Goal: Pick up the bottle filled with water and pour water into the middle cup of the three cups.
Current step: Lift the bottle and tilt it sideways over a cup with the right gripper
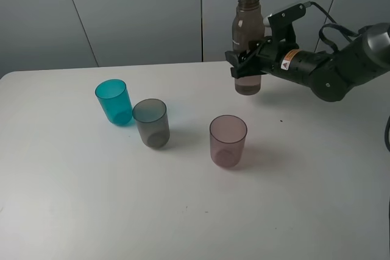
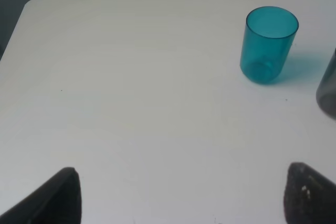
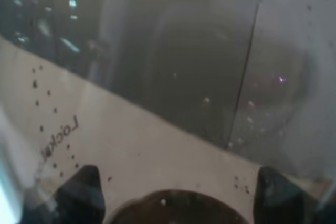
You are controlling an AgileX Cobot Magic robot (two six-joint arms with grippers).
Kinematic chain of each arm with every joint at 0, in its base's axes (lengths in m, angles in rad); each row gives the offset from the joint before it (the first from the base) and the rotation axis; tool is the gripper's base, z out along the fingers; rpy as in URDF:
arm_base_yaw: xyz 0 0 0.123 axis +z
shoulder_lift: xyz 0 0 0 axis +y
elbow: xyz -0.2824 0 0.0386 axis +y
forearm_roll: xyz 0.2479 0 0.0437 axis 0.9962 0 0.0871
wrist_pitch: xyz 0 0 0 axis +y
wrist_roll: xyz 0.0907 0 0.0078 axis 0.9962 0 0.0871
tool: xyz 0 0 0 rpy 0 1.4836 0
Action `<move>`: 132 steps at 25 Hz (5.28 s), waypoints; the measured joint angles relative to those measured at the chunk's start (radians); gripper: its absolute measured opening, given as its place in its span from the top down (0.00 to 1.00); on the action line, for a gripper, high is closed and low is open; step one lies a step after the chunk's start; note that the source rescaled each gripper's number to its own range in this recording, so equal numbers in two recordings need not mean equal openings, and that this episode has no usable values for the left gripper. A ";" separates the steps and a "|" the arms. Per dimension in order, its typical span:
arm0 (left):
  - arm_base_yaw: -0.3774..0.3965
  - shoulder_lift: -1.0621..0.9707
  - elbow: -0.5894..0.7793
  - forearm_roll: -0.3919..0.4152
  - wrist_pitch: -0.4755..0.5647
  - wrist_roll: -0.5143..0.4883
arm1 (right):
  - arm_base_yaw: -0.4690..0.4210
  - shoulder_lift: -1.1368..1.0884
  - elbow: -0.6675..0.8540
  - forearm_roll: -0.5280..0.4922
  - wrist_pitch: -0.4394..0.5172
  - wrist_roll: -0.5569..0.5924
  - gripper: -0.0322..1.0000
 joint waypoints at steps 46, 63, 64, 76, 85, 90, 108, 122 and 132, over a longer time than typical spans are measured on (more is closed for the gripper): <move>0.000 0.000 0.000 0.000 0.000 0.002 | 0.381 -0.082 0.002 0.705 0.115 -1.370 0.97; 0.000 0.000 0.000 0.000 0.000 0.002 | 0.432 -0.073 0.002 0.768 0.113 -1.518 0.97; 0.000 0.000 0.000 0.000 0.000 0.002 | 0.441 -0.066 0.002 0.775 0.113 -1.529 0.97; 0.000 0.000 0.000 0.000 0.000 0.002 | 0.467 -0.009 -0.007 0.817 0.111 -1.663 0.97; 0.000 0.000 0.000 0.000 0.000 0.002 | 0.467 -0.004 -0.009 0.842 0.093 -1.796 0.97; 0.000 0.000 0.000 0.000 0.000 0.002 | 0.467 -0.004 -0.009 0.848 0.089 -1.835 0.97; 0.000 0.000 0.000 0.000 0.000 0.002 | 0.468 -0.004 -0.009 0.921 0.077 -1.988 0.97; 0.000 0.000 0.000 0.000 0.000 0.002 | 0.468 -0.004 -0.009 0.921 0.057 -2.081 0.97; 0.000 0.000 0.000 0.000 0.000 0.002 | 0.468 -0.004 -0.009 0.921 0.051 -2.127 0.97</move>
